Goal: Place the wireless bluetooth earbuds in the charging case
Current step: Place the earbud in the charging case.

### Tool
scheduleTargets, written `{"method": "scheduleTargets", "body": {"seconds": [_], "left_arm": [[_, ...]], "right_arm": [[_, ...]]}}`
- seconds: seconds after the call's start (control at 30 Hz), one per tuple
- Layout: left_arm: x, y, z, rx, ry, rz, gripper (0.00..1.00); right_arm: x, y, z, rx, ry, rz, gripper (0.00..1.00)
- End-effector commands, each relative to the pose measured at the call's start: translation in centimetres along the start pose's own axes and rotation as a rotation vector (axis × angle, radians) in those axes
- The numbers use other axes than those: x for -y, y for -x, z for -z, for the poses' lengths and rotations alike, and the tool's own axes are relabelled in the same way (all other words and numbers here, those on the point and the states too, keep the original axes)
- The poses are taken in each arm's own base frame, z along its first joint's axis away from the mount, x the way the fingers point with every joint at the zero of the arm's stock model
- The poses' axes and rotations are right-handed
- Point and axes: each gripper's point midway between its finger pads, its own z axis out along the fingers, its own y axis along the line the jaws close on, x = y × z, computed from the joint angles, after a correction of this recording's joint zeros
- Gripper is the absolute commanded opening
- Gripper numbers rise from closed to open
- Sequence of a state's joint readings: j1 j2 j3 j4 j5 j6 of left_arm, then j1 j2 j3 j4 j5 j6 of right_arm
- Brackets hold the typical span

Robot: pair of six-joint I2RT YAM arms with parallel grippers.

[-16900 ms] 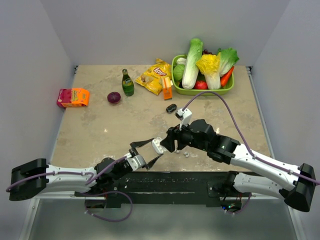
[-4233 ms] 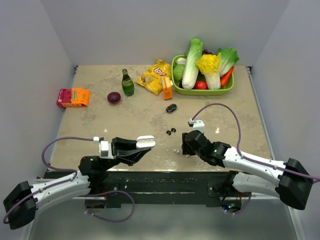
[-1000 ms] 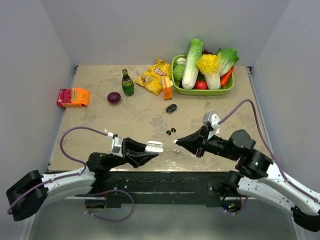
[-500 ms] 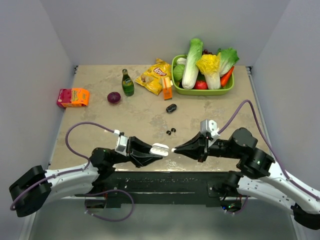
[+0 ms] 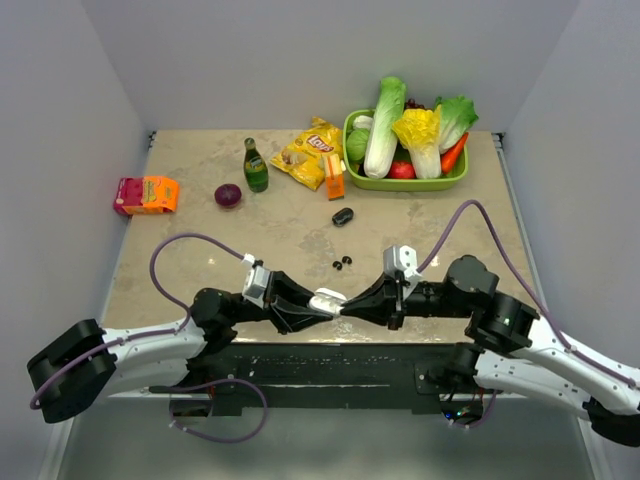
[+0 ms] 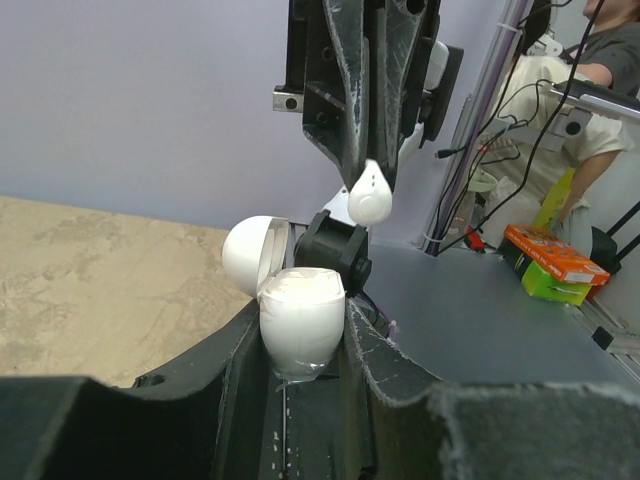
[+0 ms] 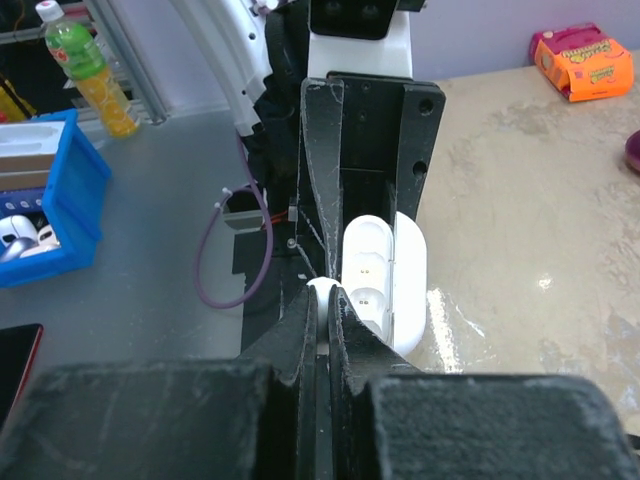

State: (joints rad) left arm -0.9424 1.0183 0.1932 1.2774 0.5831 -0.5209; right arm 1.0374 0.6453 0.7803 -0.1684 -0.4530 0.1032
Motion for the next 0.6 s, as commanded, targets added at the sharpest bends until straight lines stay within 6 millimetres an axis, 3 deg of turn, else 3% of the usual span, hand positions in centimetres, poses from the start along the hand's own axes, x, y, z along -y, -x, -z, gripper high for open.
{"method": "scheduleTargets", "body": {"seconds": [0.0,0.57], "left_arm": [[1.9,4.8,-0.9,0.146,-0.090,-0.100,0.00],[2.7,5.2,-0.6,0.159,-0.112,-0.102,0.00]], "right_arm": [[0.2,1.4,-0.2,0.014,-0.027,0.036,0.00],[1.9,1.1,-0.6,0.012,-0.137,0.020,0.00]]}}
